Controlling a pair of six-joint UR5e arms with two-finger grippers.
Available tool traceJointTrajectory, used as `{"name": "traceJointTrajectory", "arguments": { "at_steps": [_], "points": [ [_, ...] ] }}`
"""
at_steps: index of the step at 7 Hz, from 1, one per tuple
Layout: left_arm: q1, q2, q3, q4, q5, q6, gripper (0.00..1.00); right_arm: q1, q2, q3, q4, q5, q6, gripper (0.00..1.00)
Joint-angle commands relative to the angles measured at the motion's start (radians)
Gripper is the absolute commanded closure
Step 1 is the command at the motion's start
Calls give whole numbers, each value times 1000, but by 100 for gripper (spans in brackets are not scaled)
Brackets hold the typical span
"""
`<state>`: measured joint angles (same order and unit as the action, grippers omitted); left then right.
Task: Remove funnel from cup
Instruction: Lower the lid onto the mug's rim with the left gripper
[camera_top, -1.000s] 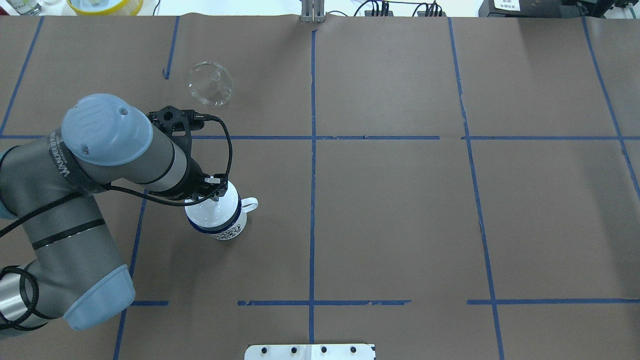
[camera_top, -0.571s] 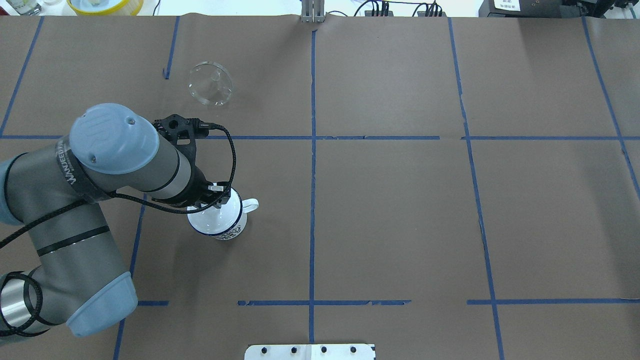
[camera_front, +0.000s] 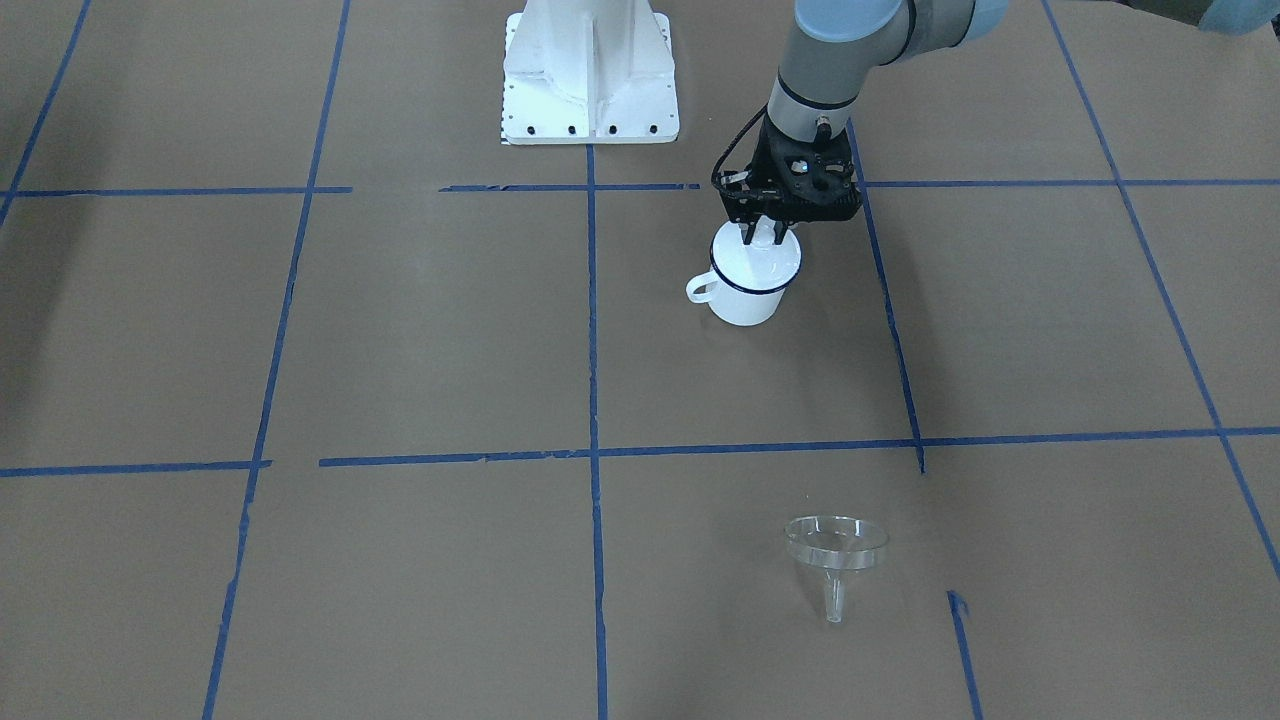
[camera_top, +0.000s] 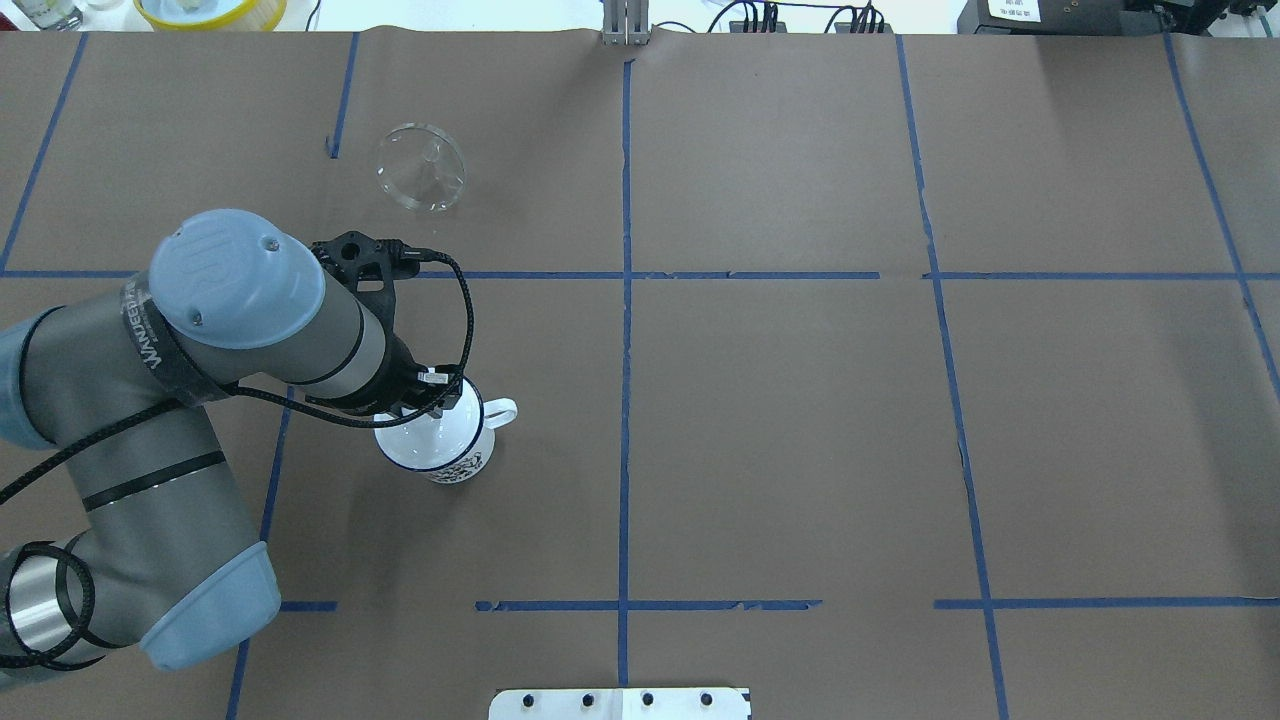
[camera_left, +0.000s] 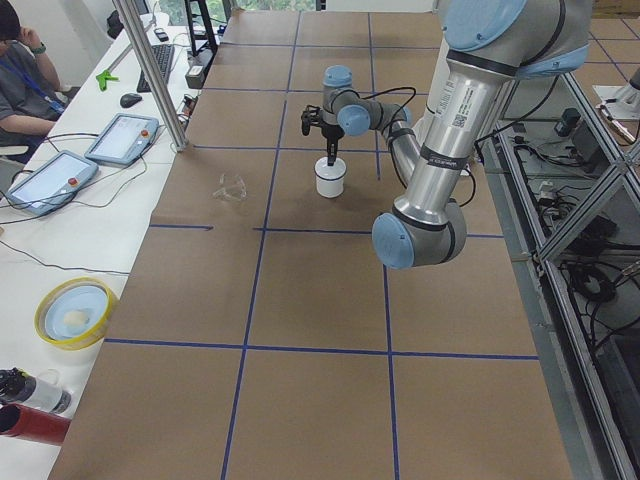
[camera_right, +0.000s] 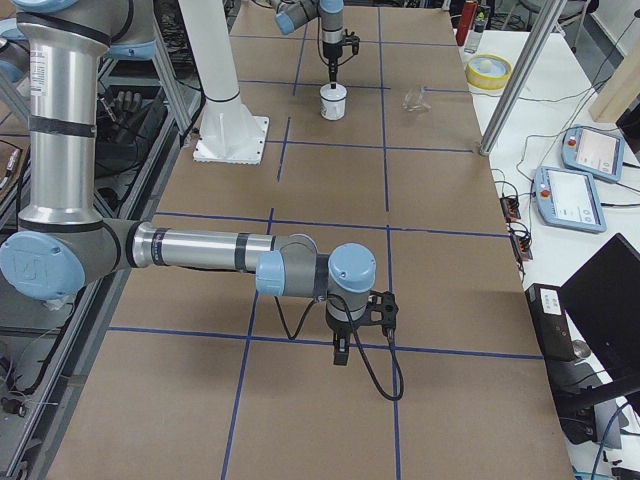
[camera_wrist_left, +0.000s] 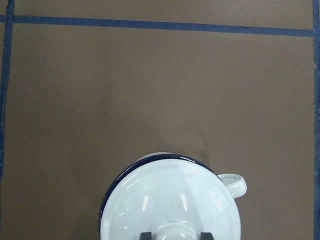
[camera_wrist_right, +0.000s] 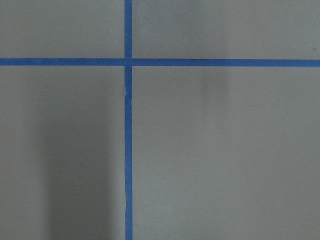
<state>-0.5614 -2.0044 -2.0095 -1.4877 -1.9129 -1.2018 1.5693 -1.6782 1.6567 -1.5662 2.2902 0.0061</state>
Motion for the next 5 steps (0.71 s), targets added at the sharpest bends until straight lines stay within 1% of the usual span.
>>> {"name": "traceJointTrajectory", "arguments": {
  "at_steps": [1,3,4,5],
  "points": [
    [2,-1,8,0,0,4,0,0,0,0,0,0,0,0],
    [-8,3,-18,0,-2,13,0,0,0,-2,0,0,0,0],
    [-27,4,-52,1,-3,59,0,0,0,-2,0,0,0,0],
    [-84,6,-64,4,-3,70,0,0,0,0,0,0,0,0]
  ]
}}
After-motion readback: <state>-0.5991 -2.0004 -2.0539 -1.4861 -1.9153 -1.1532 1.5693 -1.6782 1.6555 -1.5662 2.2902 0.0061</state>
